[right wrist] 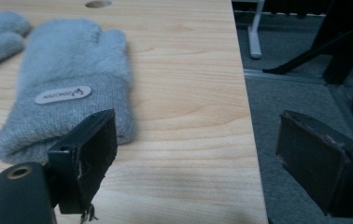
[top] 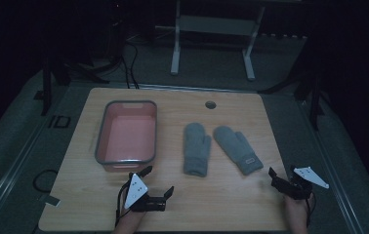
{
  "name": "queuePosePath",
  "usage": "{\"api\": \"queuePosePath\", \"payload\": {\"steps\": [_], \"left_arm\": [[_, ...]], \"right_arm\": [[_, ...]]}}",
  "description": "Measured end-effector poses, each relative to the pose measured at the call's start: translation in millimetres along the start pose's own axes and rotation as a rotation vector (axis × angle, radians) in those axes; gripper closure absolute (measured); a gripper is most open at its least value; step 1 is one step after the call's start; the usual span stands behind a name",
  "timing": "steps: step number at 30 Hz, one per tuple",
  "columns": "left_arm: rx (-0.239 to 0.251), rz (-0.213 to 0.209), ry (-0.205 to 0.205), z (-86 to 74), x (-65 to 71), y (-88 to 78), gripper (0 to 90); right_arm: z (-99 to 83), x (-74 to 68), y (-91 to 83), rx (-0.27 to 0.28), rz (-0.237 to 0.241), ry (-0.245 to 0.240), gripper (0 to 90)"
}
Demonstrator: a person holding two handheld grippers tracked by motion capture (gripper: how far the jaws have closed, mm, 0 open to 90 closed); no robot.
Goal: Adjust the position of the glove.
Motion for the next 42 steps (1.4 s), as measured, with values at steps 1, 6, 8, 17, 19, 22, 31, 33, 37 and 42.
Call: {"api": "queuePosePath", "payload": {"steps": [1, 6, 8, 17, 19, 22, 31, 33, 37, 42], "left_arm": [[0.0, -0.004, -0.001, 0.0, 0.3, 0.2, 0.1], [0.0, -0.007, 0.005, 0.0, 0.8, 0.4, 0.1], [-0.001, -0.008, 0.007, -0.1, 0.9, 0.4, 0.1], [-0.005, -0.019, 0.006, -0.3, 1.4, 0.5, 0.1], [-0.005, -0.02, 0.008, -0.3, 2.0, 0.8, 0.1], [-0.005, -0.023, 0.008, -0.3, 2.5, 1.0, 0.1], [-0.007, -0.026, 0.007, -0.4, 3.1, 0.9, 0.1], [-0.005, -0.028, 0.005, -0.4, 3.2, 1.0, 0.1], [-0.005, -0.029, 0.006, -0.4, 3.3, 1.0, 0.1], [-0.004, -0.032, 0.007, -0.3, 3.2, 0.9, 0.1]], "right_arm": [[0.4, 0.5, 0.0, -0.004, 0.002, -0.003, 11.3], [15.5, 4.7, -8.1, 0.008, -0.022, -0.019, 11.1], [24.5, 4.3, -12.6, 0.023, -0.034, -0.022, 11.1], [42.8, -24.5, -12.5, -0.064, 0.095, 0.017, 14.1], [48.4, -32.1, -10.1, -0.067, 0.114, 0.023, 14.1], [54.0, -42.3, -4.8, -0.084, 0.124, 0.019, 13.5], [69.9, -79.8, 15.4, -0.09, 0.168, -0.012, 13.4], [72.3, -89.3, 19.6, -0.103, 0.183, -0.017, 13.4], [77.4, -108.2, 27.6, -0.117, 0.222, -0.006, 12.9], [82.7, -132.4, 37.6, -0.127, 0.265, -0.026, 12.6]]}}
Point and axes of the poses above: each handheld gripper's, and its own axes: y roughly forward along the jaws, z roughly out of its top, x roughly to its right, the point moved 8 cm from there along y, roughly forward along the jaws, and after that the axes turned 12 degrees about x, right-handed, at the moved point
